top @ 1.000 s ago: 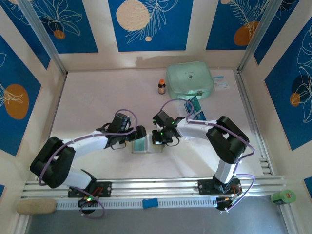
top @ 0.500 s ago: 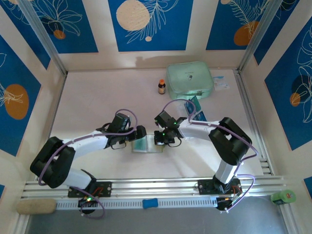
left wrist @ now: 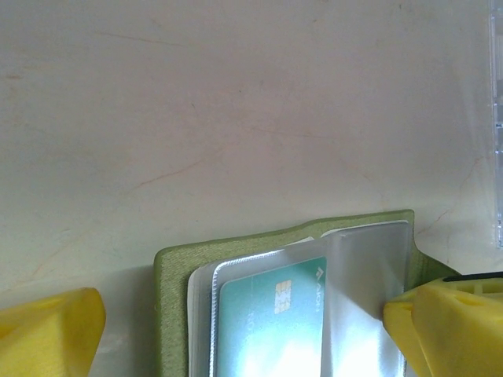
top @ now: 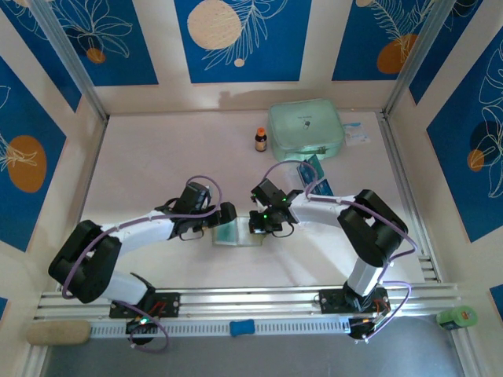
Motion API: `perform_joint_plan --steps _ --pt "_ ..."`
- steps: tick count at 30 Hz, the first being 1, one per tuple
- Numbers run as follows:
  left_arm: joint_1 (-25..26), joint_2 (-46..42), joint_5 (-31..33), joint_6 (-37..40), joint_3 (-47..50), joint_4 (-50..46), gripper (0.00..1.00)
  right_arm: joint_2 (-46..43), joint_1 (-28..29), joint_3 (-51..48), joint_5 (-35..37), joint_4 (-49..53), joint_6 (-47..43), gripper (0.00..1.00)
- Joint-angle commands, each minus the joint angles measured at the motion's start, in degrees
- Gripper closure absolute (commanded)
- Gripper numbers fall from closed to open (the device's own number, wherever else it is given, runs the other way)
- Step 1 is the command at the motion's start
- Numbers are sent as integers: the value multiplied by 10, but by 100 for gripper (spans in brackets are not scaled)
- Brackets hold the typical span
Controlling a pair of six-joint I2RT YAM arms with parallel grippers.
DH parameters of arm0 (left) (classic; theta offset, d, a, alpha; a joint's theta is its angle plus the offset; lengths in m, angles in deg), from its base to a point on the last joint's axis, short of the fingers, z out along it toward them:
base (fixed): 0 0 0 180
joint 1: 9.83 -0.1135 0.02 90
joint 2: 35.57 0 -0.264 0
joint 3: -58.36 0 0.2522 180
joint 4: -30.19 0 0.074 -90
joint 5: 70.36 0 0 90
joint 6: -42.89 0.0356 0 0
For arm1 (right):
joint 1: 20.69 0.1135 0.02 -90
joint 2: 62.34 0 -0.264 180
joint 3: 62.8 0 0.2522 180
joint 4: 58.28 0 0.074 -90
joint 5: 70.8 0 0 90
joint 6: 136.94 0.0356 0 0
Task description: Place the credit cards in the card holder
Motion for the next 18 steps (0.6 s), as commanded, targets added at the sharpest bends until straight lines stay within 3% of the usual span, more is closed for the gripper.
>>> perform_joint_plan --steps 1,18 --pt "-5 11 -17 -11 -2 13 0 13 -4 -29 24 56 -3 100" --pt "-1 -4 -49 -40 -5 45 0 11 -6 -9 16 64 -7 100"
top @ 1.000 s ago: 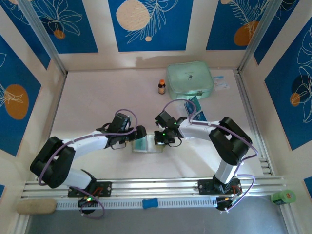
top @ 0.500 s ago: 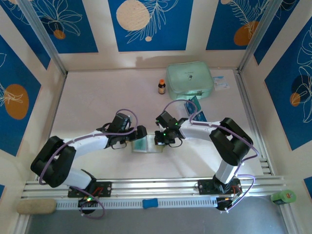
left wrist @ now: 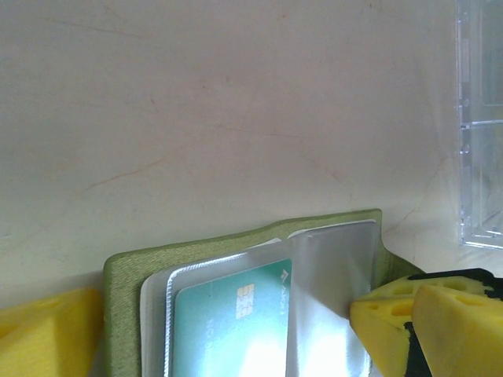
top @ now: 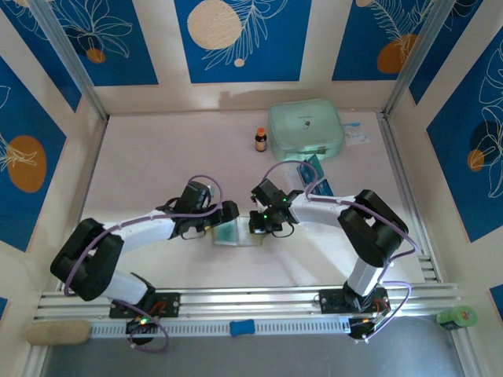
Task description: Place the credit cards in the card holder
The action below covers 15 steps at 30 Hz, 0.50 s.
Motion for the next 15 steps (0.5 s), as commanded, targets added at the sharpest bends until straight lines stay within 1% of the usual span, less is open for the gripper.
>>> perform_joint_plan --steps 1,8,12,15 --pt "-1 -15 -19 -16 -5 19 0 8 -7 -1 14 71 -8 100" --pt "-1 -32 -24 -25 -4 21 0 -38 -14 56 12 122 -27 100" --pt "-1 -39 -25 -29 -4 23 0 -79 -29 51 23 142 -23 98" --pt "0 -46 -27 -33 -1 25 0 -105 -44 33 31 146 -17 93"
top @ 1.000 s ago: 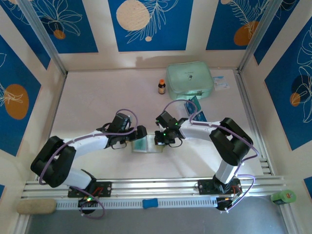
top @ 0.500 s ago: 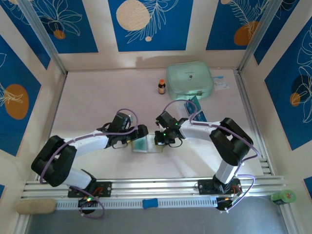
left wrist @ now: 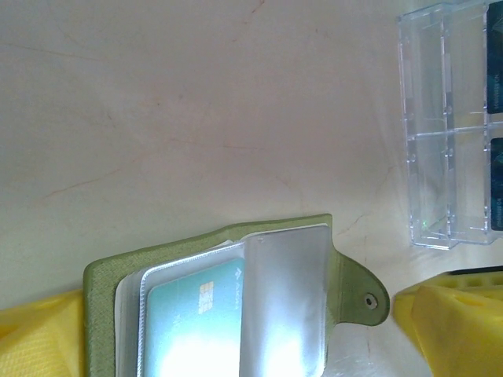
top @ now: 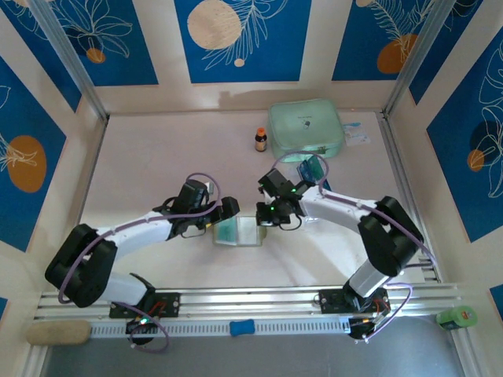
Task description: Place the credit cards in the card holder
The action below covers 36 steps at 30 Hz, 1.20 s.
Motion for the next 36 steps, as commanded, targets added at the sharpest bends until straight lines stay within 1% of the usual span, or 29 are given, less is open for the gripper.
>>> perform_joint_plan --steps 1,4,6,9,13,15,17,19,21,22,28,36 --pt "0 -17 -15 -12 -1 16 0 -34 -17 -13 11 29 1 89" --pt "0 -23 -16 -14 1 16 0 -42 -26 -29 4 20 2 72" --pt "0 -26 -17 -15 0 15 0 -36 -27 -31 -5 13 2 66" --pt "0 -31 -18 -16 0 13 0 -21 -24 -34 -15 1 6 63" --pt "0 -38 -16 -13 -3 5 0 5 -18 -38 -19 -18 15 63" --pt "0 -39 -18 -12 -5 1 0 15 -18 -40 -14 -24 19 64" --pt "1 -39 -22 -12 -7 0 0 21 -19 -45 -9 -29 21 70" --pt "1 -38 -28 -13 -11 -1 0 24 -23 -49 -10 -35 22 86" --pt "3 -38 -36 -14 -16 2 0 24 -28 -52 -14 -41 22 98" --pt "4 -39 -38 -15 -19 4 0 24 -31 -53 -18 -46 21 100" --pt "21 -38 -53 -25 -47 15 0 30 -46 -46 -48 -67 9 100" --pt "63 4 -57 -44 -82 44 0 40 -62 -44 -66 -75 7 100"
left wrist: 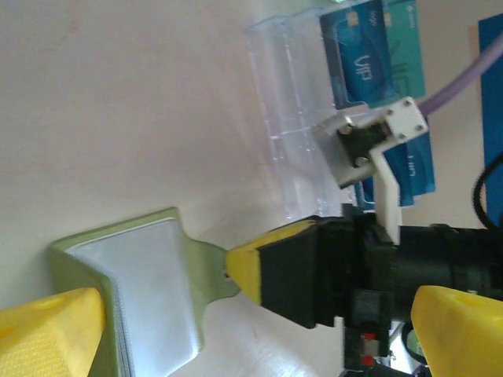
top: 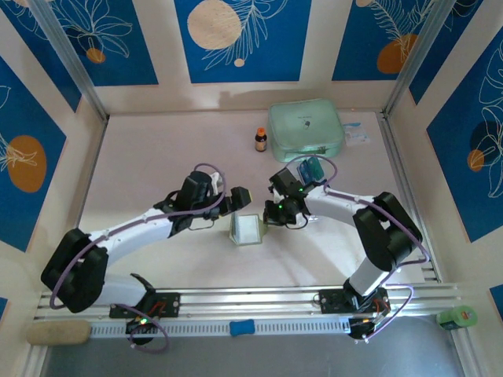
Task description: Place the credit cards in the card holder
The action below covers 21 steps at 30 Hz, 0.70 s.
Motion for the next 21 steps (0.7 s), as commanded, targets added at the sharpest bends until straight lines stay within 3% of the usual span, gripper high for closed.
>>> perform_joint_plan --steps 1,5,9,21 --pt "20 27 -14 -13 -22 25 0 5 -9 2 -23 -12 -6 98" --pt "37 56 -11 -20 -28 41 0 -23 -30 -2 -33 -1 -7 75" --pt "50 77 -3 -26 -33 53 0 -80 -65 -15 -34 30 0 64" --pt "97 159 30 -30 -36 73 0 -219 -161 -76 -44 73 15 63"
